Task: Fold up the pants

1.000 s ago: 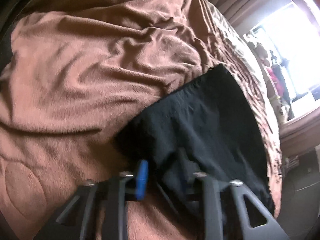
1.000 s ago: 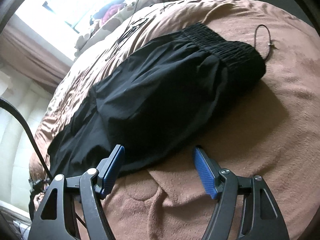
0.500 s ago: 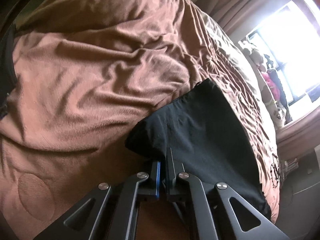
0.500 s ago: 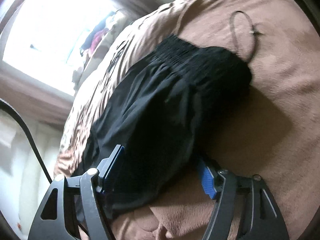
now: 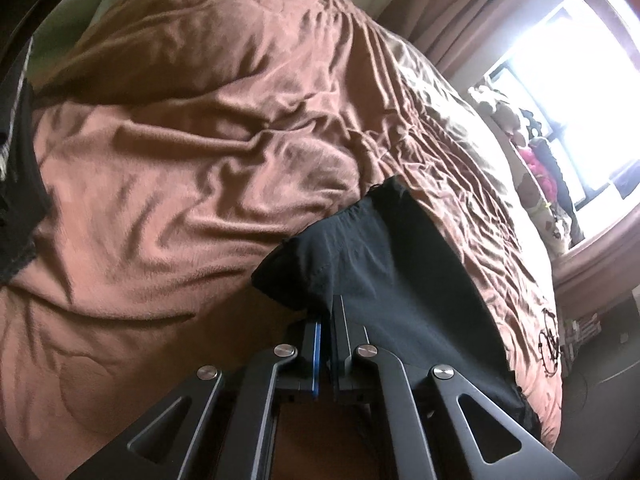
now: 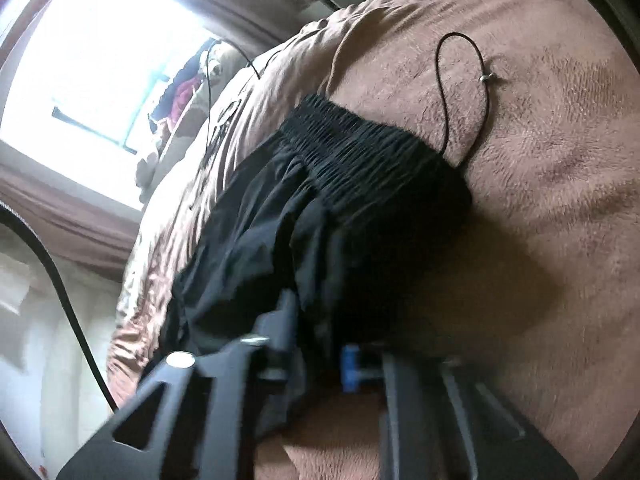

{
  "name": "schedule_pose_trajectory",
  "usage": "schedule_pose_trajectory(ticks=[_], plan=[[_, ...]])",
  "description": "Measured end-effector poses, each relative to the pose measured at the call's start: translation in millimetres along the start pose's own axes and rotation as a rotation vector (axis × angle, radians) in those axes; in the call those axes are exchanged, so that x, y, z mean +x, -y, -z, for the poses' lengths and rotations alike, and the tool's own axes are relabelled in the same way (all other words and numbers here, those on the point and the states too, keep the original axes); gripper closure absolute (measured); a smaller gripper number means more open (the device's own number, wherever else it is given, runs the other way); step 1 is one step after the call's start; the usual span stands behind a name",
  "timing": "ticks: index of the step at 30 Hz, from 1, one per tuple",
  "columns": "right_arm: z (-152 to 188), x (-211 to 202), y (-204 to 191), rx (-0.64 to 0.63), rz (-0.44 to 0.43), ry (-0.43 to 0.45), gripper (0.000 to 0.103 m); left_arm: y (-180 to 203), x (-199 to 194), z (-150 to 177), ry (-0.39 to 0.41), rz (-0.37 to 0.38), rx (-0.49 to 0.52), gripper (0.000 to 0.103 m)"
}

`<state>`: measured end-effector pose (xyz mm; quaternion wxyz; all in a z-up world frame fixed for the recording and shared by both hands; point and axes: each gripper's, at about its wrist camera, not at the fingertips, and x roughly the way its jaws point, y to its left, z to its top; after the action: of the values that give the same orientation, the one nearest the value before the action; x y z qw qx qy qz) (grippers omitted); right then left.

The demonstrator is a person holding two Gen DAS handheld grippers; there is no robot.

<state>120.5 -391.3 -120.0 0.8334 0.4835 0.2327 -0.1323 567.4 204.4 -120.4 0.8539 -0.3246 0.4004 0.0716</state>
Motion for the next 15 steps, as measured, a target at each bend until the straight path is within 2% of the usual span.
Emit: schedule_pose_trajectory(ticks=[10, 15], plan=[[-5, -31, -25, -0.083, -0.009, 0.006, 0.102, 4, -44, 2, 0.034, 0.012, 0.012, 0.1], [-12, -40, -30, -0.121, -0.001, -0.012, 0.102, -12, -71, 12, 0.04, 0.023, -0.007, 0.1]])
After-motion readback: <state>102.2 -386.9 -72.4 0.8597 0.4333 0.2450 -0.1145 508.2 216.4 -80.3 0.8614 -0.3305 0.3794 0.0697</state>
